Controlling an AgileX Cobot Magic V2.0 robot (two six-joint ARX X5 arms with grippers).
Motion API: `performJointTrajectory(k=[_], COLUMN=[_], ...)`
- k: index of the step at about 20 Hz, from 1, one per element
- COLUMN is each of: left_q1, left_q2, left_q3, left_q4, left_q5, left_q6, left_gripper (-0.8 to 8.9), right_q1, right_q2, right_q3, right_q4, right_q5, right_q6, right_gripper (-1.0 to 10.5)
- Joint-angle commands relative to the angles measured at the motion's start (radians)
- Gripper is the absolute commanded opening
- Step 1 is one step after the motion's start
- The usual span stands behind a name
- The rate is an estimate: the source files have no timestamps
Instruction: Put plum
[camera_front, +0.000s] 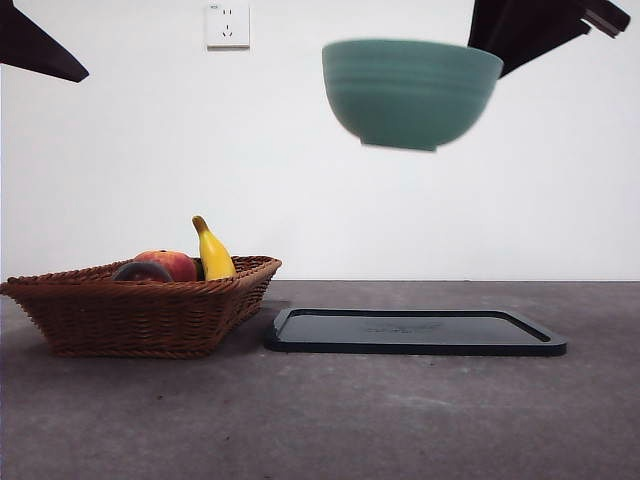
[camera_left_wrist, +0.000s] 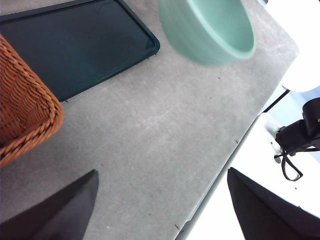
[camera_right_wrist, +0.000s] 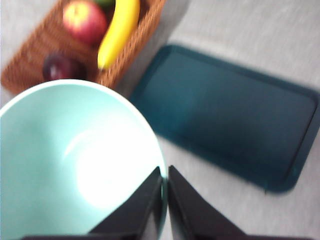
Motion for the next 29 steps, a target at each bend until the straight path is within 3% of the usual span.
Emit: performJointTrajectory(k=[1, 11, 26, 29], left_q1=[-0.003, -0.003, -0.003, -0.003], left_q2=[0.006, 0.006, 0.006, 0.006], left_q3=[0.011, 0.011, 0.011, 0.011], left_q4=[0.01, 0.008, 0.008, 0.01], left_q5=[0.009, 0.009, 0.009, 0.009], left_q6=[0.009, 0.009, 0.009, 0.009], left_gripper=[4.04, 4.04, 4.04, 4.04], right_q1=[0.037, 0.14, 0.141, 0.141], right_q2=[0.001, 0.005, 0.107, 0.107], right_q3=[-0.058, -0.386, -0.434, -0.434], right_q4=[0.018, 0.271, 0.342, 0.339], right_q5=[0.012, 0.053, 0.06, 0.058], right_q6=[-0.008, 0.071, 0.07, 0.08], right_gripper=[0.1, 0.1, 0.2, 2.1])
